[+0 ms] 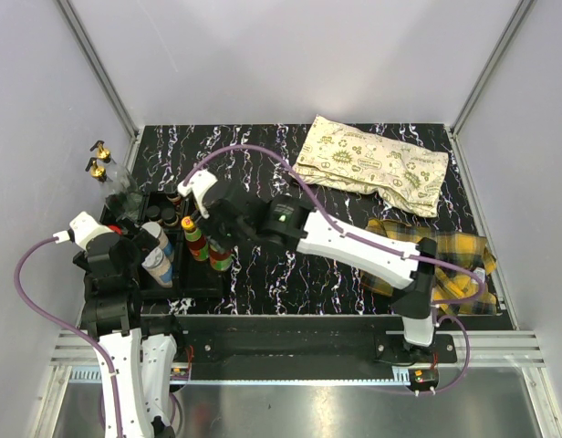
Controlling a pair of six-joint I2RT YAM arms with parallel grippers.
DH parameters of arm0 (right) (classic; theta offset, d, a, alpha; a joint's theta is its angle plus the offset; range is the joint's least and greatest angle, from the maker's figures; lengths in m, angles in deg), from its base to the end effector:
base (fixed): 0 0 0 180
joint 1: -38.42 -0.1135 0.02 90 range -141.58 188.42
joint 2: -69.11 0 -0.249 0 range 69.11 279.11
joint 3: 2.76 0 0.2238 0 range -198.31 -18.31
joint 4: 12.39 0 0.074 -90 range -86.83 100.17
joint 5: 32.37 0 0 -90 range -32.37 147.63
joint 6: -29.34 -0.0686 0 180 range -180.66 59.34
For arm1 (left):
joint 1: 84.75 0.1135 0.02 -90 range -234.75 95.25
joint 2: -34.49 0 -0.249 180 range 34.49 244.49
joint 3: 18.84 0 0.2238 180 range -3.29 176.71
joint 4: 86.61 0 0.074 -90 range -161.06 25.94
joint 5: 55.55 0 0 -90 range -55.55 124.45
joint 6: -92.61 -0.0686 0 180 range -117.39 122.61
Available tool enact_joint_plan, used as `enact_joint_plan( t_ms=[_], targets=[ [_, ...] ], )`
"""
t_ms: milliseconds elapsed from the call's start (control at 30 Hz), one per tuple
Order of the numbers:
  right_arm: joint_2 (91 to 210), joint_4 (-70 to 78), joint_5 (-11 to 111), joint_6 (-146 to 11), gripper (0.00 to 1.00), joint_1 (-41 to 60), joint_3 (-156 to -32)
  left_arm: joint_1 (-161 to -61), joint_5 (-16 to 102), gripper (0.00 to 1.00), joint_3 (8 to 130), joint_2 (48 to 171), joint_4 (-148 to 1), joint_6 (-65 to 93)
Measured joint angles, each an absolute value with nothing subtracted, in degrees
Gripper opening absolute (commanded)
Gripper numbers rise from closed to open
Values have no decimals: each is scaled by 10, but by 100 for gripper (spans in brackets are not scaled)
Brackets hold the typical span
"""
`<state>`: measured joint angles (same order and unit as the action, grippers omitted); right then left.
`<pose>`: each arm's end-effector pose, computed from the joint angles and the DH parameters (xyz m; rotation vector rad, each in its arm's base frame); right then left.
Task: Organize the condiment bottles
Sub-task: Place the bottle in the storage box.
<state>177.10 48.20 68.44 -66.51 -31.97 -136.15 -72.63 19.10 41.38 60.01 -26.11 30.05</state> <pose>0.1513 0.3862 0.3648 -1.0948 1.9382 0.5461 0.0993 0.0399 0.2872 -0.8352 1.8231 0.0998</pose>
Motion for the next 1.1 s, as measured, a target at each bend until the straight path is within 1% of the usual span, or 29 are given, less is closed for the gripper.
enact_joint_plan(
  t_ms=[433,967,1000,1067,1100],
  targets=[
    [1891,480,672,-665,0,-337,-1455,-726,190,99,414,600,-261,296],
    [1999,468,707,-661,1,-337,-1492,-726,159,99,414,602,-239,321],
    [1999,468,709,-660,4,-337,-1494,-726,157,99,414,602,-238,323],
    [2004,470,718,-660,14,-337,-1499,-726,152,99,414,602,-234,327],
    [2005,469,720,-659,28,-337,-1500,-726,149,99,414,602,-232,327]
  ],
)
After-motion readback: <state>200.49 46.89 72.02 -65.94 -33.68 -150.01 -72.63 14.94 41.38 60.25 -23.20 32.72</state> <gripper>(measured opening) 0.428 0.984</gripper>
